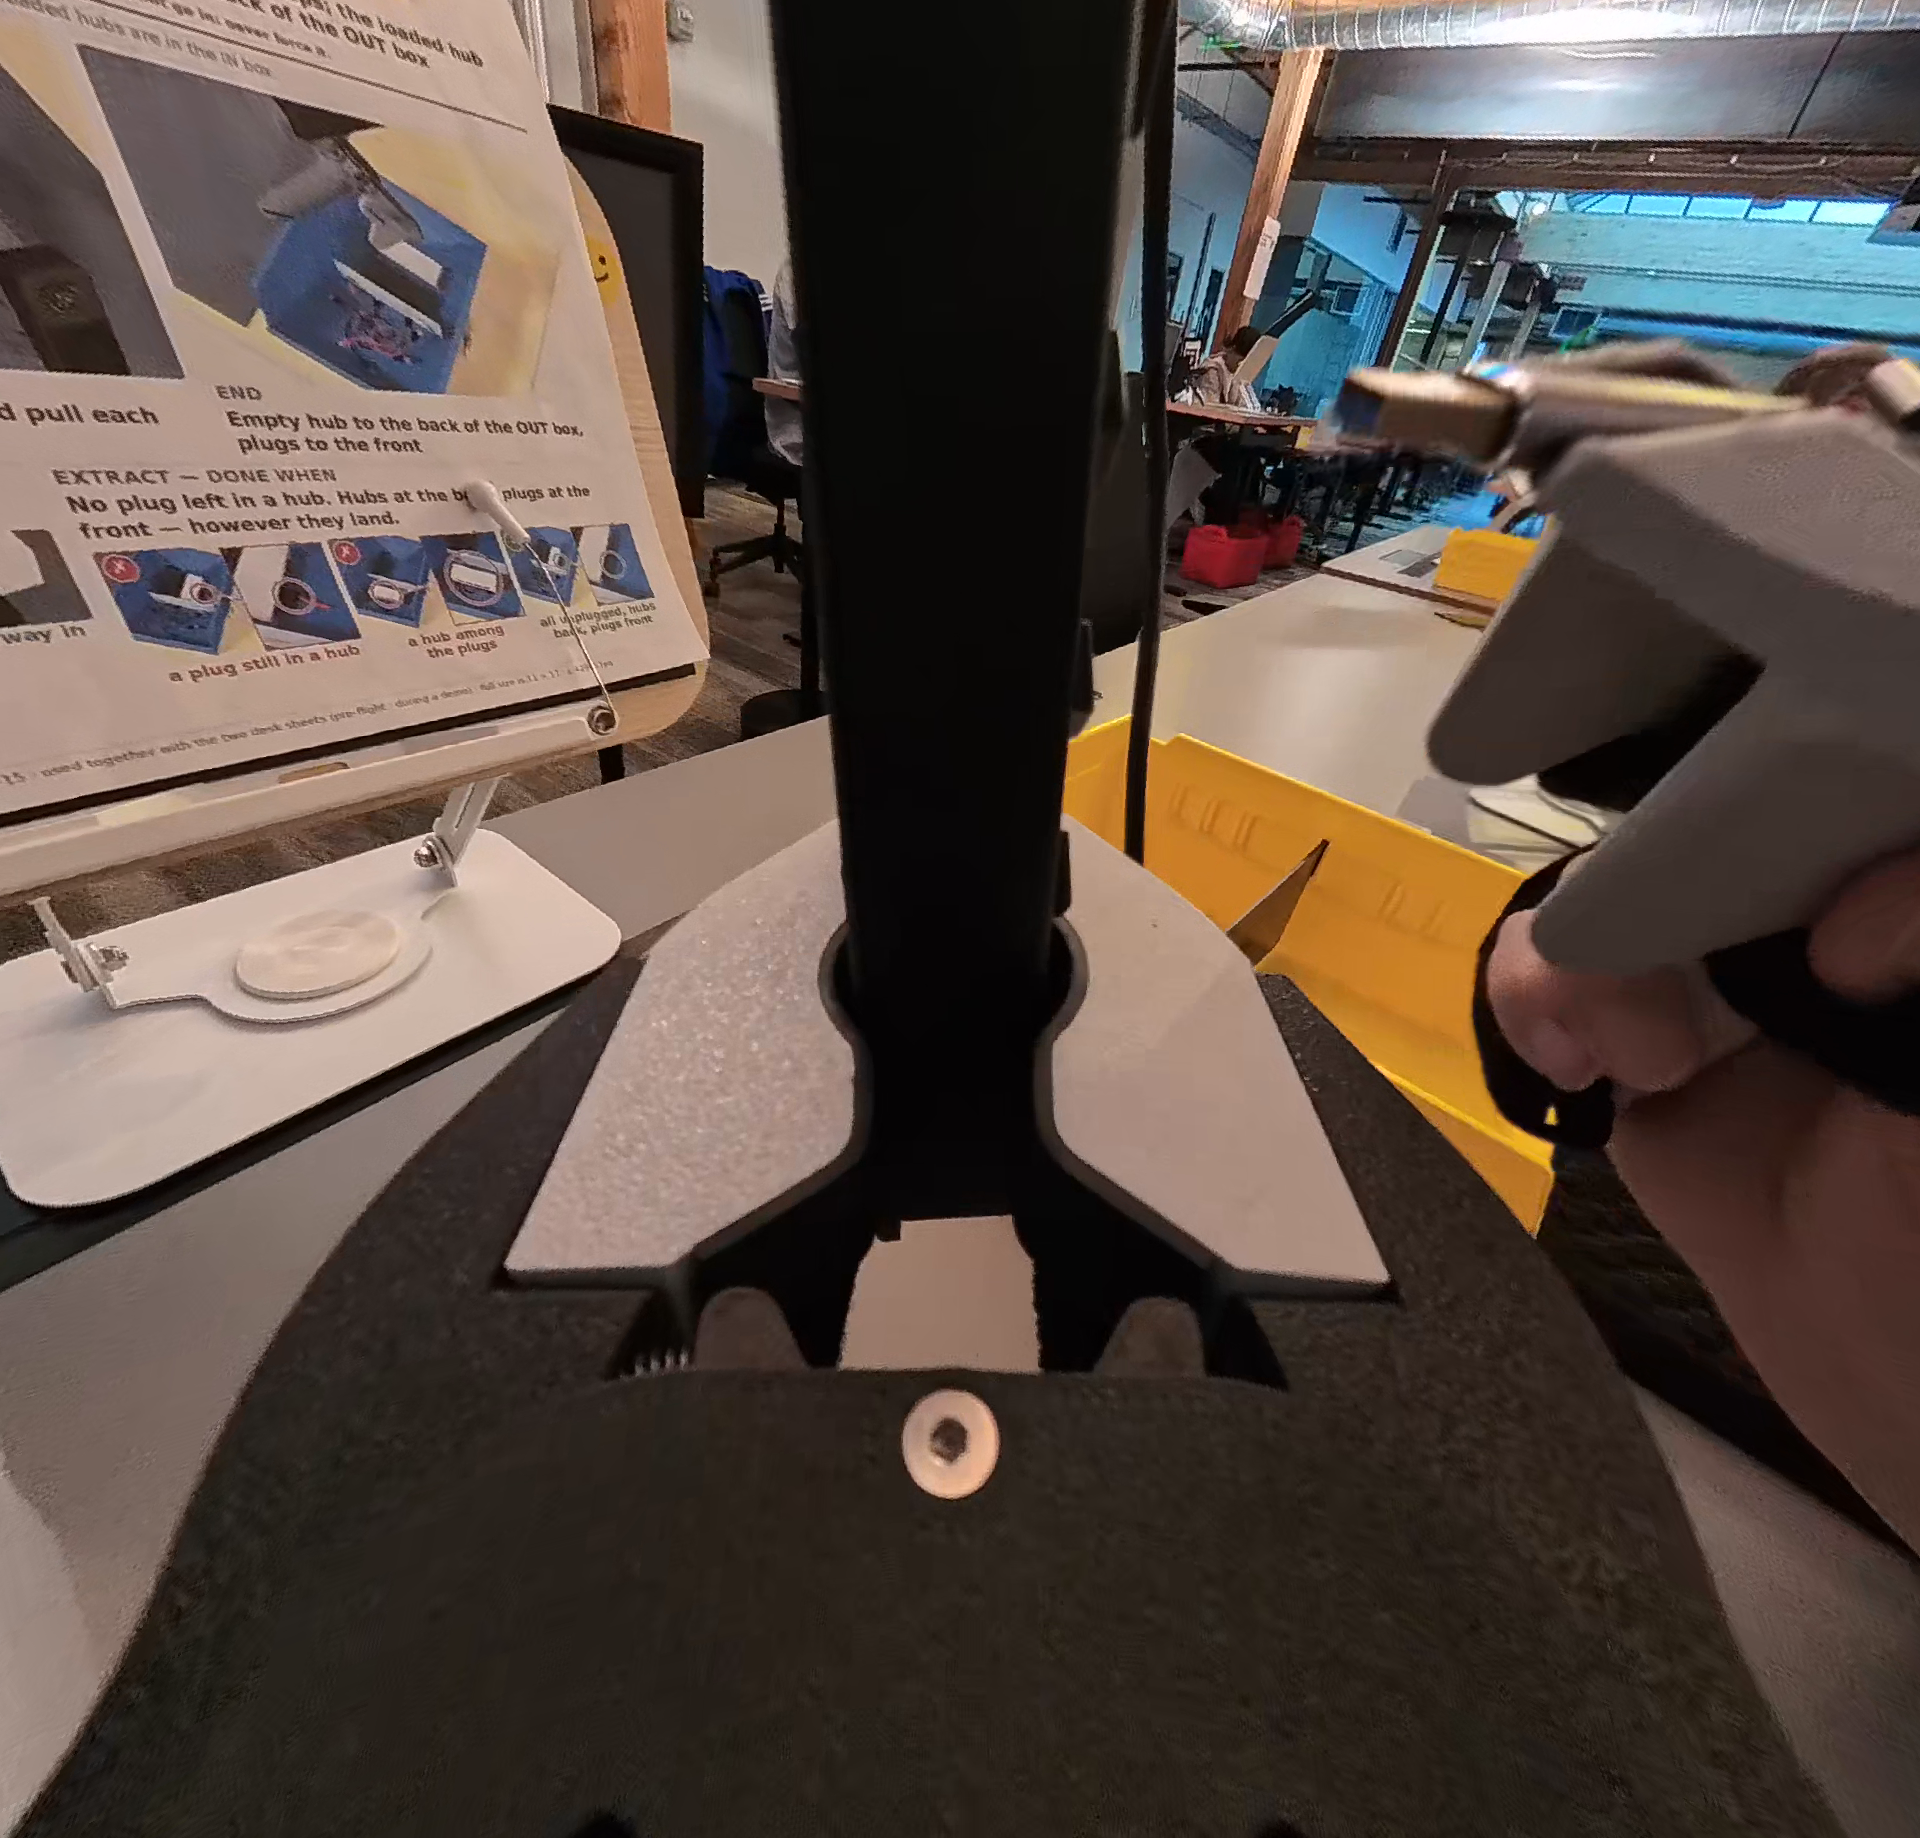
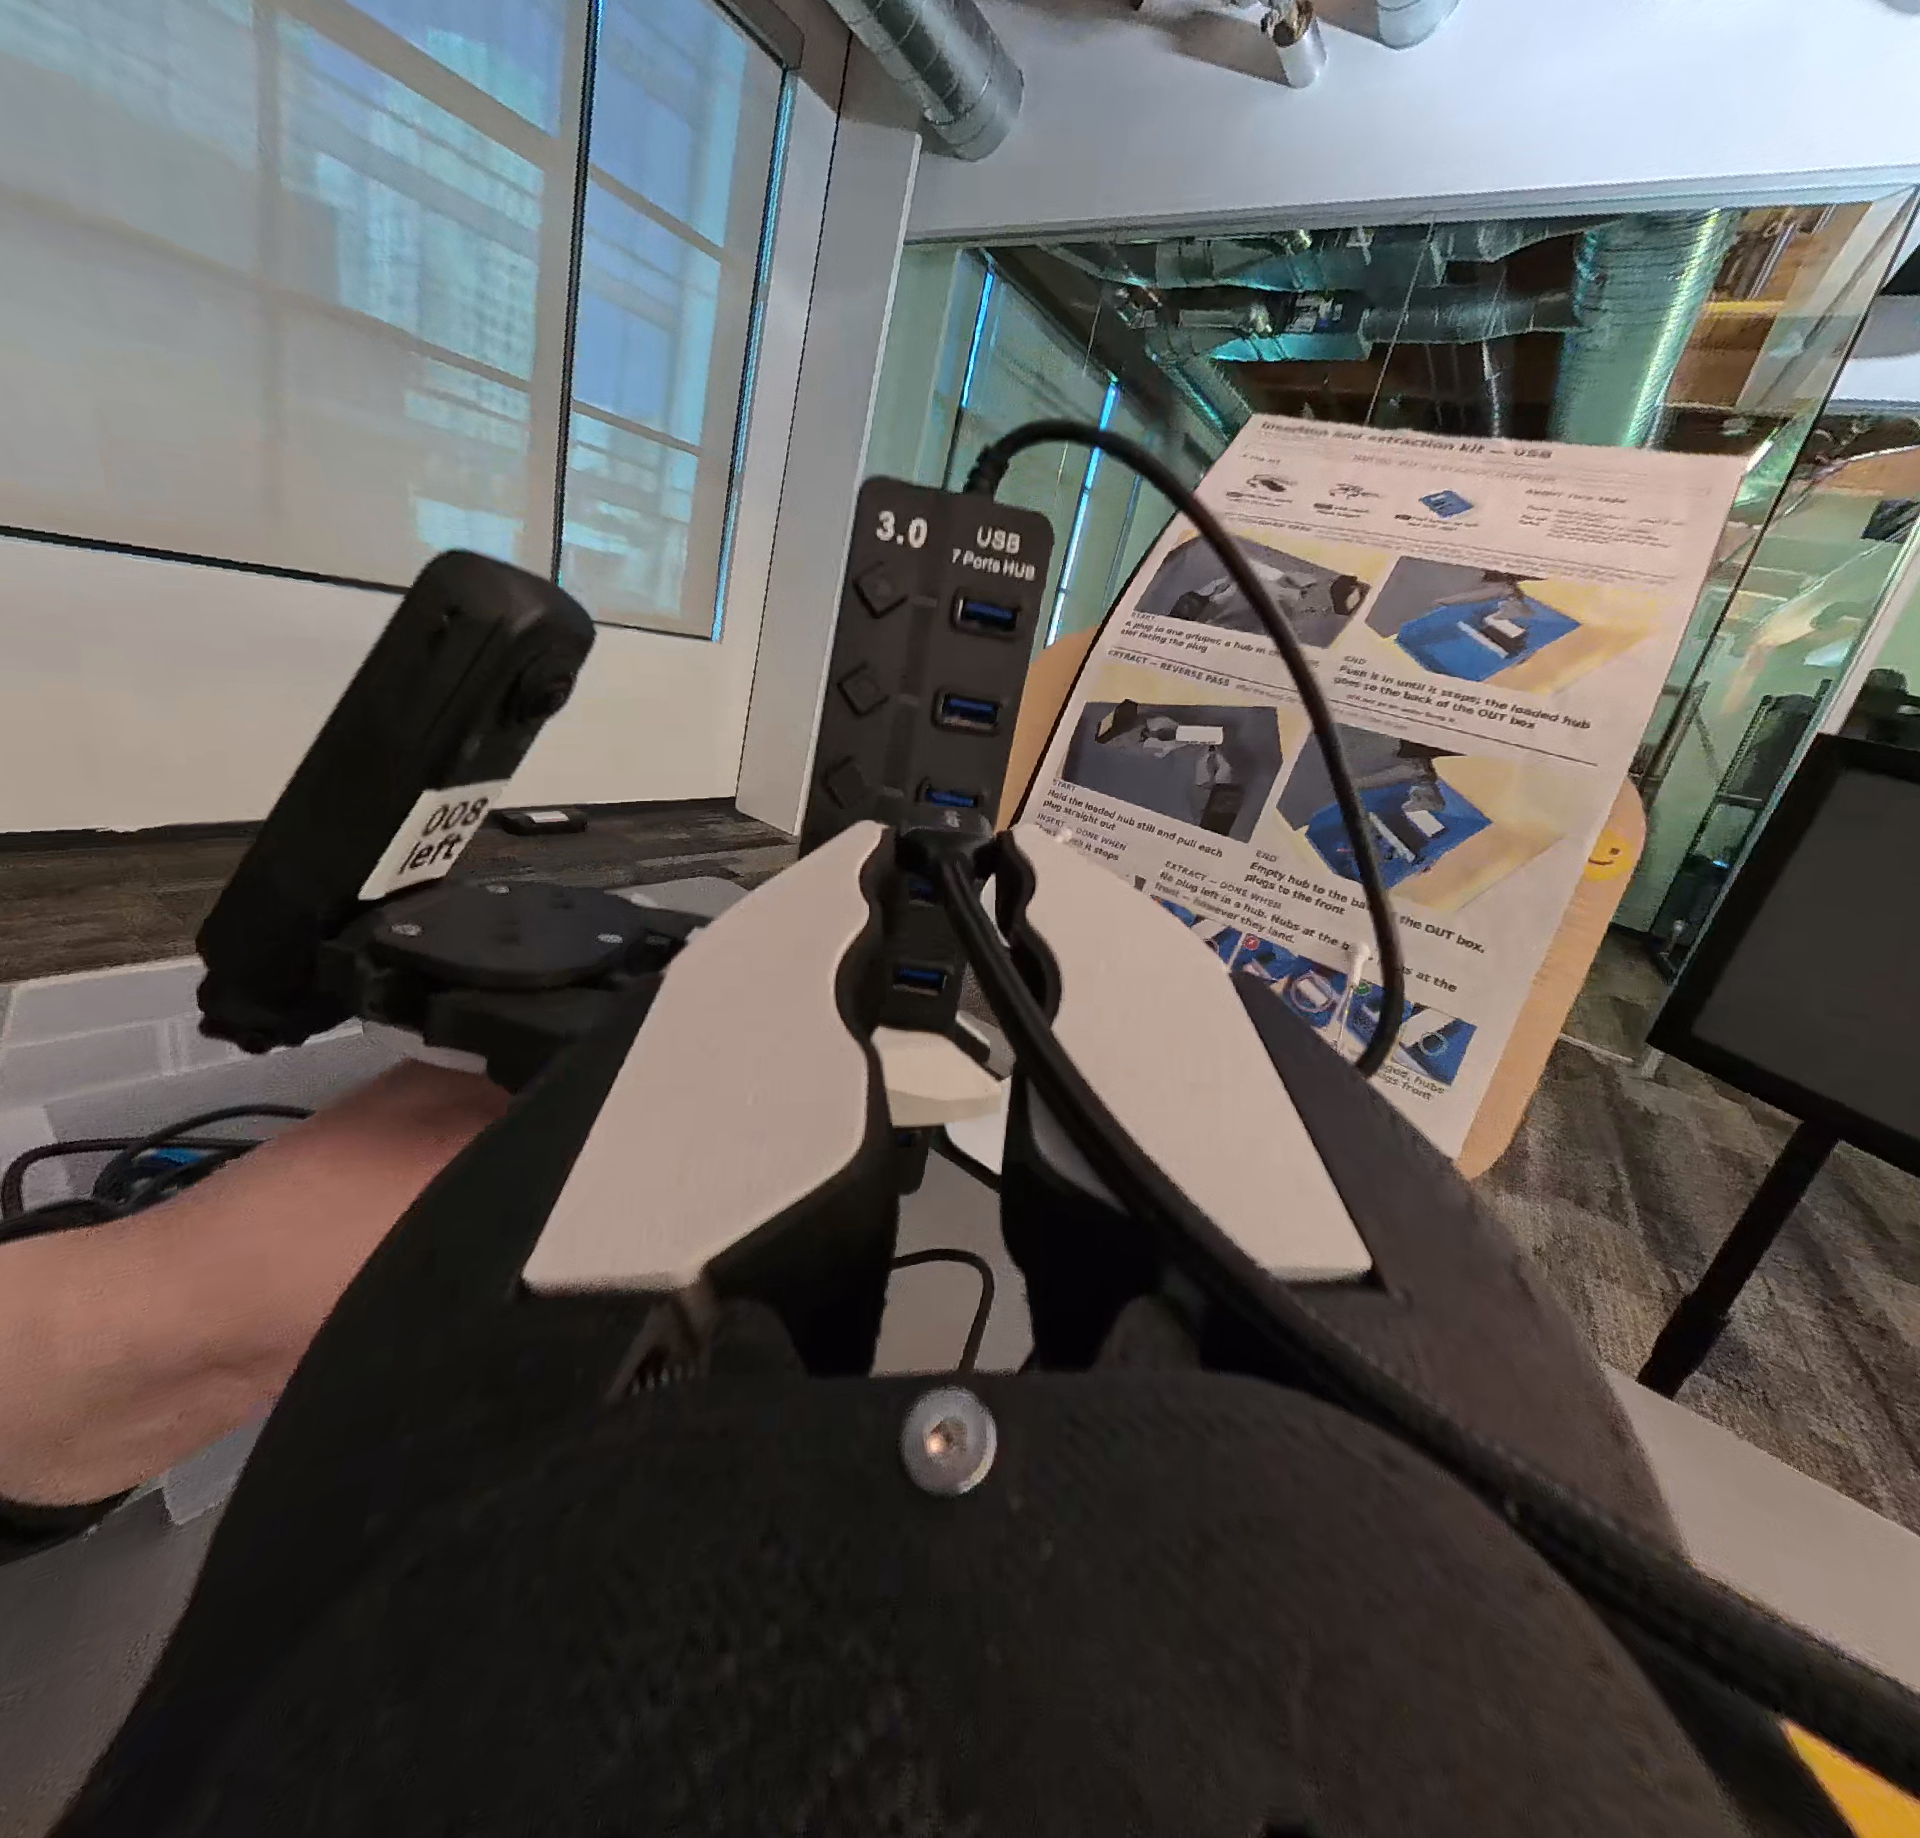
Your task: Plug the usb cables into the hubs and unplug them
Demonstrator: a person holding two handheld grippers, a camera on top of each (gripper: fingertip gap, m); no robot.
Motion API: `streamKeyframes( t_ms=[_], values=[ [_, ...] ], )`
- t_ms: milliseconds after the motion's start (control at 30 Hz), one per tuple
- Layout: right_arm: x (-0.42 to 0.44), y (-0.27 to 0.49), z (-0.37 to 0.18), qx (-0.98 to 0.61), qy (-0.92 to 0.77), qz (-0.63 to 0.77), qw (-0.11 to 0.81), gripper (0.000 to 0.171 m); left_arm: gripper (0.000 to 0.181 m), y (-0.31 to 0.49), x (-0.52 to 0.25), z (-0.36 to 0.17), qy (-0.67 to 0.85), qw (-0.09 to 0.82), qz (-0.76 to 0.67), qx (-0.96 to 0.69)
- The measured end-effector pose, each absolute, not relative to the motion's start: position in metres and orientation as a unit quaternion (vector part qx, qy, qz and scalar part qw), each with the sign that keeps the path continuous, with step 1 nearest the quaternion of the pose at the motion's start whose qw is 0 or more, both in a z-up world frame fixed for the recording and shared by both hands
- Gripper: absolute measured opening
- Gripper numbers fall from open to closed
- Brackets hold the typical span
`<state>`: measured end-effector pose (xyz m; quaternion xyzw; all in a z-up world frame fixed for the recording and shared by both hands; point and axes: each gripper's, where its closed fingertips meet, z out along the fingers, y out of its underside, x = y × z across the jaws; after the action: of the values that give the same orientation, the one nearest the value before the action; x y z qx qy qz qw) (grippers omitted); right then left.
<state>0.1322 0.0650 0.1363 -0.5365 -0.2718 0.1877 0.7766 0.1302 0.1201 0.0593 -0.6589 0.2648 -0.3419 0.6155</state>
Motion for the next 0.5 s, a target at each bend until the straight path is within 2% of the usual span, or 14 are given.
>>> streamKeyframes(
  t_ms=[500],
  values=[
    [0.126, 0.080, 0.115, -0.578, -0.278, 0.206, 0.739, 0.018, 0.026, 0.118, 0.134, 0.057, 0.268, 0.615, -0.340, -0.659]
  ],
)
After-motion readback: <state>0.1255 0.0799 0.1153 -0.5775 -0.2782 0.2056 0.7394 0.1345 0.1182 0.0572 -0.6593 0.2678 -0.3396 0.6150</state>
